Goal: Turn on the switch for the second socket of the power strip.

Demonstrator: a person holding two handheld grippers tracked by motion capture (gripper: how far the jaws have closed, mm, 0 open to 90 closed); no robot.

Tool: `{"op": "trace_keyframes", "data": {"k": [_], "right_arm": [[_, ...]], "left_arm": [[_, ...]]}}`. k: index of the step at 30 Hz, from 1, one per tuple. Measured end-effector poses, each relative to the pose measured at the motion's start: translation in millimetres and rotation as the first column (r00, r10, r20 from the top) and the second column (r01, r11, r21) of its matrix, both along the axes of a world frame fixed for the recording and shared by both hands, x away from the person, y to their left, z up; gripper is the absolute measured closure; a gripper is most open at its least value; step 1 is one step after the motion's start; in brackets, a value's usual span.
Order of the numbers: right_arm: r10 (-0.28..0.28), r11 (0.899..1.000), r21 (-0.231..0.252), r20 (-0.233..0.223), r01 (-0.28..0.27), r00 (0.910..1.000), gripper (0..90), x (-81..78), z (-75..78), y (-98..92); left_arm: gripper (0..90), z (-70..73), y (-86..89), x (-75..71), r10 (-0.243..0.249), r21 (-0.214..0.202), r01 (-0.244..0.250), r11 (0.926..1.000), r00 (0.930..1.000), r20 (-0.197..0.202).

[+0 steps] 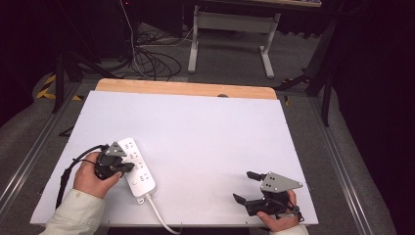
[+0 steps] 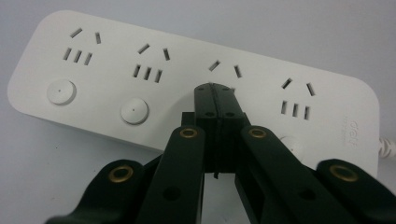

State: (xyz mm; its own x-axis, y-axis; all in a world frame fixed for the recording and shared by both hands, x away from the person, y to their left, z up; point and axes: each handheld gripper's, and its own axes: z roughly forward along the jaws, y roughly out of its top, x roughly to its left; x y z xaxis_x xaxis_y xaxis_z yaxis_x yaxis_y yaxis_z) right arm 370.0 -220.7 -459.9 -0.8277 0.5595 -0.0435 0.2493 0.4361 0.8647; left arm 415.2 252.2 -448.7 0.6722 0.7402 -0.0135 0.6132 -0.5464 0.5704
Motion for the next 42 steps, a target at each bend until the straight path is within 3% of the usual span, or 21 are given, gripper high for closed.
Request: {"op": "trace_keyframes", "data": {"k": [6, 10, 18, 19, 22, 25, 27, 30, 42], "right_arm": [[0.000, 1.000, -0.001, 0.001, 0.000, 1.0000, 16.7, -0.4, 0.0, 0.2], [0.000, 1.000, -0.002, 0.001, 0.000, 1.0000, 16.7, -0.8, 0.1, 0.3], [-0.001, 1.000, -0.001, 0.001, 0.001, 1.0000, 16.7, -0.6, 0.0, 0.2], [-0.001, 1.000, 0.001, 0.001, 0.001, 1.0000, 16.7, -0.4, -0.1, 0.3], [-0.002, 1.000, -0.001, -0.001, 0.002, 1.0000, 16.7, 0.4, -0.4, 0.5], [-0.005, 1.000, 0.001, 0.001, 0.005, 1.0000, 16.7, 0.5, -0.3, -0.2], [-0.007, 1.000, 0.001, -0.001, 0.007, 1.0000, 16.7, 0.6, -0.6, -0.4], [-0.006, 1.000, -0.001, 0.001, 0.006, 1.0000, 16.7, -0.1, -0.2, -0.2], [-0.008, 1.000, 0.000, 0.000, 0.008, 1.0000, 16.7, 0.2, -0.2, -0.7]], "left_arm": [[90.0, -0.1, 0.1, -0.7, 0.001, 0.006, -0.001, 1.0000, 1.0000, 0.005], [90.0, -1.8, 2.2, -0.1, 0.006, -0.022, -0.006, 0.9997, 0.9999, -0.010], [90.0, -0.5, 1.6, 0.7, 0.005, -0.013, -0.005, 0.9999, 0.9999, -0.009], [90.0, 0.3, 1.5, 1.3, 0.011, -0.027, -0.011, 0.9996, 0.9999, -0.002], [90.0, 3.5, -0.3, 0.3, 0.025, -0.020, -0.024, 0.9995, 0.9995, 0.020], [90.0, 10.1, -0.7, -2.5, 0.020, -0.041, -0.018, 0.9990, 0.9988, 0.046], [90.0, 13.5, -1.8, -4.1, 0.013, -0.033, -0.011, 0.9994, 0.9982, 0.059], [90.0, 16.0, -3.3, -6.5, 0.007, -0.046, -0.004, 0.9989, 0.9986, 0.053], [89.7, 31.1, -3.1, -13.6, -0.015, -0.075, 0.022, 0.9969, 0.9959, 0.089]]}}
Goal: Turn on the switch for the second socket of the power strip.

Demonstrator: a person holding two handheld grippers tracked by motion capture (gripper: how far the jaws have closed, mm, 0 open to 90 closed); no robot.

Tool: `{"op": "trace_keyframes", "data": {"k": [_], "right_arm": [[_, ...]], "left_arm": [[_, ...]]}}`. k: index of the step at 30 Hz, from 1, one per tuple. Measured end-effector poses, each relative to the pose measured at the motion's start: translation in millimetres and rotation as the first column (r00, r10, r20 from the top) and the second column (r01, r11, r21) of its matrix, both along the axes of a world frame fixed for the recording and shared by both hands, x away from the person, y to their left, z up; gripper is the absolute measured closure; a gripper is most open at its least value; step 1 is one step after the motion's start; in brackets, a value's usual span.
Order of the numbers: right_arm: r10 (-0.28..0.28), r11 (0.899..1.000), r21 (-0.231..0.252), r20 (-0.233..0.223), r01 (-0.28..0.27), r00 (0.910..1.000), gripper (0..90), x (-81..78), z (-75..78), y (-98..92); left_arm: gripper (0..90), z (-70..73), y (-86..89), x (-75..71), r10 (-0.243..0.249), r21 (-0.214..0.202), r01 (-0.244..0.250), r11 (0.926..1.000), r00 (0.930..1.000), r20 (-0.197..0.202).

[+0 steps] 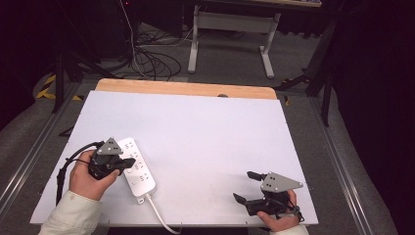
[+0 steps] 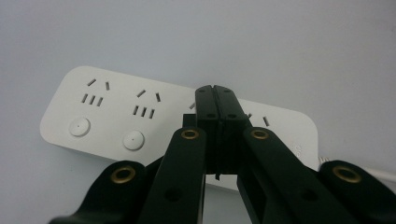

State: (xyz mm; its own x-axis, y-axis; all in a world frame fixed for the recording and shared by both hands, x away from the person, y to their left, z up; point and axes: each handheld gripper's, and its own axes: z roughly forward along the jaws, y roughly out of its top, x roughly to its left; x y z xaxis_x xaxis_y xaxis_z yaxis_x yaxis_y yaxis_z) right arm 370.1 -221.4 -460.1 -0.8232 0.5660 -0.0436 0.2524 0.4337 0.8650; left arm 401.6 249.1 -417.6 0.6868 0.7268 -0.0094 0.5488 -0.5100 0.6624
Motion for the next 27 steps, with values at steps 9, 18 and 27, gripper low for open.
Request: {"op": "trace_keyframes", "data": {"k": [9, 18, 27], "right_arm": [[-0.001, 1.000, -0.003, 0.001, 0.001, 1.0000, 16.7, -0.4, 0.1, -0.3], [0.001, 1.000, 0.000, 0.004, -0.001, 1.0000, 16.7, -1.0, 0.4, -0.5], [0.000, 1.000, 0.002, 0.005, 0.000, 1.0000, 16.7, -1.2, 0.7, -0.8]], "left_arm": [[81.6, 4.9, -1.2, -3.4, -0.003, -0.008, 0.003, 1.0000, 0.9995, 0.031], [52.3, 12.1, -3.7, -13.6, -0.045, -0.044, 0.051, 0.9977, 0.9885, 0.145], [22.8, 21.4, 4.6, -25.1, -0.007, -0.173, 0.052, 0.9836, 0.9673, 0.254]]}}
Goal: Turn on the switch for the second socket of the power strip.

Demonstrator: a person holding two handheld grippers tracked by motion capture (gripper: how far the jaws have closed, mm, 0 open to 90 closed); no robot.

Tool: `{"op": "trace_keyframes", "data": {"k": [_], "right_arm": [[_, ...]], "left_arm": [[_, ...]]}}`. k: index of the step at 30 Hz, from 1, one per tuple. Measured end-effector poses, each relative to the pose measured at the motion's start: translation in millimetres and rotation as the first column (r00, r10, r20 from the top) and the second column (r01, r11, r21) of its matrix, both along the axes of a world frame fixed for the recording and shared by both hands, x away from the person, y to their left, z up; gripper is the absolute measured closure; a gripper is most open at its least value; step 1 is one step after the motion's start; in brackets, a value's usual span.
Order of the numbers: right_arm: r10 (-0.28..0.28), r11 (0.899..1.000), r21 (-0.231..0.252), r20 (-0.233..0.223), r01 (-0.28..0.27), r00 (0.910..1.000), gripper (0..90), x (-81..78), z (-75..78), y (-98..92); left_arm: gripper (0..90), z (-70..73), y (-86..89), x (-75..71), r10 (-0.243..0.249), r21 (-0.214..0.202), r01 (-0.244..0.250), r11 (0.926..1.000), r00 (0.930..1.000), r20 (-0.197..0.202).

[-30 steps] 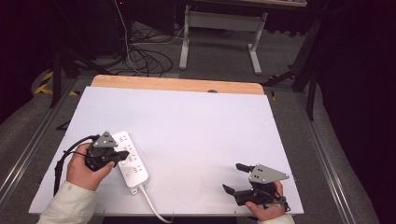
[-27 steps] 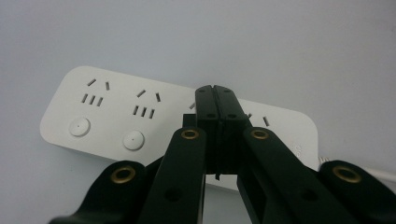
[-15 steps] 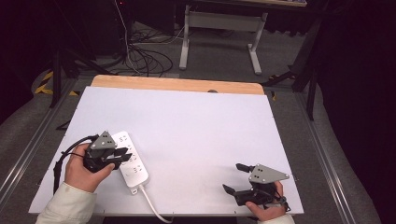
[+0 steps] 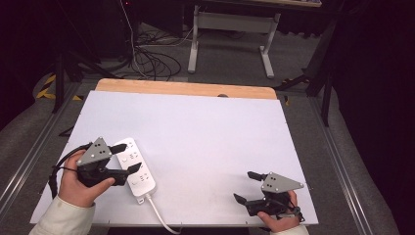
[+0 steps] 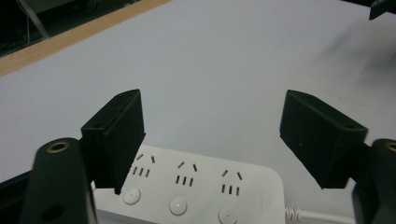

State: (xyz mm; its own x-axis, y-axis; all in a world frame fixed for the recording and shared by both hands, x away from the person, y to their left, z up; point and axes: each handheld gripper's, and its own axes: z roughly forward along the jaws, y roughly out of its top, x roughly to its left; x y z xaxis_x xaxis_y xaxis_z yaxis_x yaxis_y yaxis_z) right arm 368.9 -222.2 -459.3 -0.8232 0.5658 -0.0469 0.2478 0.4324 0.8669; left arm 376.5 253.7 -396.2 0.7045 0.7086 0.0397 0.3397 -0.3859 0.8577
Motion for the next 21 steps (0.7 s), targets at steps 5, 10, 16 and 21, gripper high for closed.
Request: {"op": "trace_keyframes", "data": {"k": [5, 10, 16, 21], "right_arm": [[0.002, 1.000, 0.001, 0.001, -0.002, 1.0000, 16.7, -0.2, 0.3, -0.6], [0.001, 1.000, 0.005, 0.002, -0.001, 1.0000, 16.7, -0.5, 0.5, -0.9], [0.001, 1.000, 0.005, 0.002, -0.001, 1.0000, 16.7, -0.7, 0.9, -1.4], [0.001, 1.000, 0.006, 0.002, -0.001, 1.0000, 16.7, -0.7, 0.9, -1.5]], "left_arm": [[16.5, 1.5, 6.1, -7.2, -0.016, -0.066, 0.019, 0.9977, 0.9993, 0.035], [18.4, -0.1, 14.4, -15.2, -0.018, -0.065, 0.023, 0.9976, 0.9970, 0.075], [15.1, -7.2, 24.1, -21.3, -0.036, -0.105, 0.046, 0.9934, 0.9949, 0.094], [12.8, -14.8, 33.3, -25.0, -0.042, -0.124, 0.051, 0.9910, 0.9958, 0.081]]}}
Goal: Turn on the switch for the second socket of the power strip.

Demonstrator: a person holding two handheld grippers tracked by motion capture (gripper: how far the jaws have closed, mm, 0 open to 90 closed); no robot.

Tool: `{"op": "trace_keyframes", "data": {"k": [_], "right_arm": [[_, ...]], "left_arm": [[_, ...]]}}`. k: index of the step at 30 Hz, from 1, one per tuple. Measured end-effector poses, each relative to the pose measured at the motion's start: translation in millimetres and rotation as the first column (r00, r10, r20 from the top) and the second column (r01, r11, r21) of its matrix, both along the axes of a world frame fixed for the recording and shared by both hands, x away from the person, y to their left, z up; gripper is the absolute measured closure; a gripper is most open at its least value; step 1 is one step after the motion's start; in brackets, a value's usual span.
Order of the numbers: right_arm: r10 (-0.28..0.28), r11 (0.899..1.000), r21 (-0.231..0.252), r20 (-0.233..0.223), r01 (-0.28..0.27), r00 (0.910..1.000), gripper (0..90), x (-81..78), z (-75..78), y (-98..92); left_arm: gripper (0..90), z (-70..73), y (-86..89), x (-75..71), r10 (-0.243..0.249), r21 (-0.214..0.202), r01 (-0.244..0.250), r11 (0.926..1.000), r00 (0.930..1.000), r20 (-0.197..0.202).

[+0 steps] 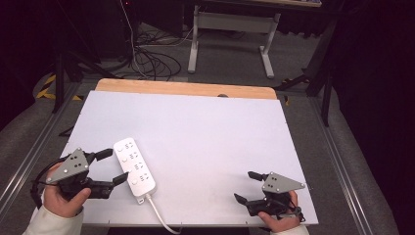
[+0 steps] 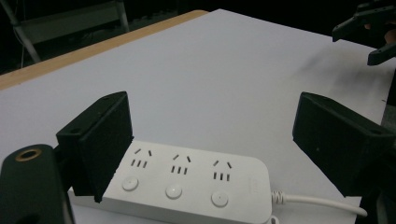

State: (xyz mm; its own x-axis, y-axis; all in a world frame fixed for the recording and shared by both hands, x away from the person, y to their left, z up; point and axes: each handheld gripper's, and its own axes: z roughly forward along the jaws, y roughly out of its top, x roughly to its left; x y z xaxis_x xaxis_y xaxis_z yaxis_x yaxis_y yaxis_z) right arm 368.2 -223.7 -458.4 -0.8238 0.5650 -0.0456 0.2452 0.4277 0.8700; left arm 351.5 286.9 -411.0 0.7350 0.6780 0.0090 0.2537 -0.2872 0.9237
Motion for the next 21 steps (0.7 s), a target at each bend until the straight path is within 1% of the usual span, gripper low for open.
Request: {"op": "trace_keyframes", "data": {"k": [2, 3, 5, 6, 7, 10, 14, 17, 19, 21], "right_arm": [[0.000, 1.000, 0.000, 0.000, 0.000, 1.0000, 16.7, 0.0, 0.0, 0.0], [-0.001, 1.000, 0.000, 0.000, 0.001, 1.0000, 16.7, 0.0, 0.0, 0.1], [-0.002, 1.000, 0.000, -0.001, 0.002, 1.0000, 16.7, 0.2, -0.2, -0.1], [-0.002, 1.000, 0.001, -0.001, 0.002, 1.0000, 16.7, 0.3, -0.2, -0.2], [-0.002, 1.000, 0.003, 0.000, 0.002, 1.0000, 16.7, 0.3, -0.3, -0.2], [-0.001, 1.000, 0.004, 0.000, 0.001, 1.0000, 16.7, 0.2, -0.3, -0.4], [-0.003, 1.000, 0.003, -0.002, 0.003, 1.0000, 16.7, 0.4, -0.4, -0.8], [-0.006, 1.000, 0.004, -0.003, 0.006, 1.0000, 16.7, 0.6, -0.6, -1.3], [-0.007, 1.000, 0.005, -0.002, 0.007, 1.0000, 16.7, 0.7, -0.7, -1.7], [-0.007, 1.000, 0.005, -0.001, 0.007, 1.0000, 16.7, 0.7, -0.6, -1.7]], "left_arm": [[12.3, -3.1, 3.5, -1.1, 0.007, -0.007, -0.007, 1.0000, 0.9999, -0.015], [12.3, -5.1, 4.7, -1.9, 0.010, -0.011, -0.010, 0.9999, 0.9995, -0.029], [11.8, -8.6, 7.9, -2.0, 0.013, -0.002, -0.013, 0.9999, 0.9984, -0.055], [11.4, -10.5, 9.1, -2.2, 0.017, -0.006, -0.018, 0.9998, 0.9975, -0.069], [11.5, -12.5, 10.1, -2.4, 0.022, -0.014, -0.023, 0.9996, 0.9969, -0.075], [11.4, -17.9, 14.4, -2.3, 0.032, -0.021, -0.034, 0.9992, 0.9959, -0.084], [11.0, -26.4, 18.2, -3.3, 0.042, -0.009, -0.042, 0.9991, 0.9978, -0.052], [11.0, -31.2, 19.6, -5.9, 0.036, 0.015, -0.036, 0.9992, 0.9991, -0.022], [11.0, -33.6, 20.5, -7.9, 0.037, 0.031, -0.037, 0.9988, 0.9993, -0.009], [10.8, -36.1, 22.1, -9.5, 0.037, 0.036, -0.037, 0.9987, 0.9993, -0.003]]}}
